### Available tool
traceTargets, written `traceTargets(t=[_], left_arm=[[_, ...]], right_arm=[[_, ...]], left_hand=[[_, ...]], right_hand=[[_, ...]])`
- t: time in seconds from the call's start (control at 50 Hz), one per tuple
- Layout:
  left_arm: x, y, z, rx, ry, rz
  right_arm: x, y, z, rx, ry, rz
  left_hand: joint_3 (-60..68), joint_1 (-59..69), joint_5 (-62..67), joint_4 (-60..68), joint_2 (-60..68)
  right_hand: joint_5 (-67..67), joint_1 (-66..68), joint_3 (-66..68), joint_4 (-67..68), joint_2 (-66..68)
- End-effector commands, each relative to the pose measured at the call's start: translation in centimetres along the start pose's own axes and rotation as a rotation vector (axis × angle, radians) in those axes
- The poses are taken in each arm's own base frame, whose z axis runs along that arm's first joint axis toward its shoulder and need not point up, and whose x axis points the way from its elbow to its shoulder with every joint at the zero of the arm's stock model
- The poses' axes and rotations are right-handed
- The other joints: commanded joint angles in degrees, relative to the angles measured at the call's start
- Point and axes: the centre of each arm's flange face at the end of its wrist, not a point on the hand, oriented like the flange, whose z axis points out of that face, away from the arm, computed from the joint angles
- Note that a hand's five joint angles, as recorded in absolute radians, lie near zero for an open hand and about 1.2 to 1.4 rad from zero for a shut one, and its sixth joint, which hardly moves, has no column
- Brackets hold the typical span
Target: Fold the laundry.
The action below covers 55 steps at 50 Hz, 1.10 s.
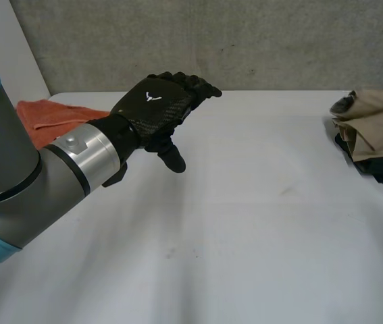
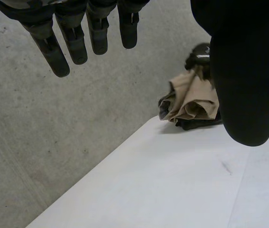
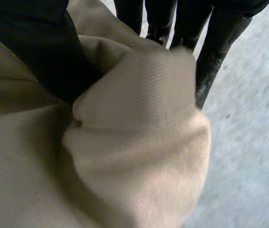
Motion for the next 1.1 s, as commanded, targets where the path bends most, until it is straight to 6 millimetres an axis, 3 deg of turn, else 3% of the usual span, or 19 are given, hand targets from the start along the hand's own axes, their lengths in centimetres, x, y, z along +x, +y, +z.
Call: traceTargets(t=[0.02, 0.22, 0.24, 0.3, 0.34, 0.44, 0.6, 0.68, 0.8, 0.92, 0.98, 1.06, 1.1], left_arm=[[0.4, -0.2, -0.1, 0.004, 0.008, 0.001], [0.5, -0.5, -0.5, 0.011, 0.007, -0.001], [0.5, -0.5, -0.5, 0.011, 0.007, -0.002], [0.5, -0.5, -0.5, 0.011, 0.010, -0.002], [0.5, -0.6, -0.5, 0.014, 0.008, 0.000], [0.5, -0.7, -0.5, 0.016, 0.007, 0.000], [0.5, -0.7, -0.5, 0.016, 0.007, 0.000], [0.5, -0.6, -0.5, 0.015, 0.009, -0.001], [0.5, -0.7, -0.5, 0.017, 0.009, 0.000], [0.5, -0.6, -0.5, 0.015, 0.007, -0.001], [0.5, -0.6, -0.5, 0.015, 0.006, 0.001], [0.2, -0.7, -0.5, 0.016, -0.005, 0.002], [0.0, -0.8, -0.4, 0.019, -0.014, 0.004]], right_arm=[[2.7, 3.5, -4.9, -0.088, -0.060, 0.013], [2.9, 3.2, -6.8, -0.087, -0.163, 0.037], [3.2, 3.2, -6.9, -0.095, -0.156, 0.040], [3.9, 2.7, -7.5, -0.131, -0.107, 0.057], [4.7, 1.9, -7.6, -0.152, -0.057, 0.054], [8.0, -2.7, -7.9, -0.225, 0.111, 0.077], [10.8, -8.9, -6.5, -0.238, 0.159, 0.282], [11.4, -10.0, -5.5, -0.251, 0.154, 0.408], [6.8, -10.1, -2.1, -0.263, 0.039, 0.520], [3.4, -6.0, -1.5, -0.343, 0.006, 0.595], [2.8, -5.3, -1.6, -0.364, 0.028, 0.586], [2.3, -6.4, -1.5, -0.369, 0.028, 0.555], [0.7, -9.1, -0.9, -0.345, -0.019, 0.538]], left_hand=[[-0.1, 0.7, -0.6, 0.4, -0.4], [-0.1, 0.7, -0.6, 0.4, -0.4], [-0.1, 0.7, -0.6, 0.4, -0.4], [-0.1, 0.7, -0.6, 0.4, -0.4], [-0.1, 0.7, -0.6, 0.4, -0.4], [-0.1, 0.7, -0.6, 0.4, -0.4], [-0.1, 0.7, -0.6, 0.4, -0.4], [-0.2, 0.5, -0.8, 0.2, -0.6], [-0.1, 0.7, -0.6, 0.4, -0.4], [-0.1, 0.7, -0.6, 0.4, -0.4], [-0.1, 0.7, -0.6, 0.4, -0.4], [-0.2, 0.5, -0.8, 0.2, -0.6], [-0.2, 0.5, -0.8, 0.2, -0.6]], right_hand=[[16.5, 25.4, 12.1, 11.7, 12.7], [16.5, 25.4, 12.1, 11.7, 12.7], [5.1, 14.0, 0.7, 0.3, 1.3], [-53.5, -44.6, -57.9, -58.3, -57.3], [-53.5, -44.6, -57.9, -58.3, -57.3], [-53.5, -44.6, -57.9, -58.3, -57.3], [-53.5, -44.6, -57.9, -58.3, -57.3], [-53.5, -44.6, -57.9, -58.3, -57.3], [-53.5, -44.6, -57.9, -58.3, -57.3], [-53.5, -44.6, -57.9, -58.3, -57.3], [-53.5, -44.6, -57.9, -58.3, -57.3], [-53.5, -44.6, -57.9, -58.3, -57.3], [-53.5, -44.6, -57.9, -58.3, -57.3]])
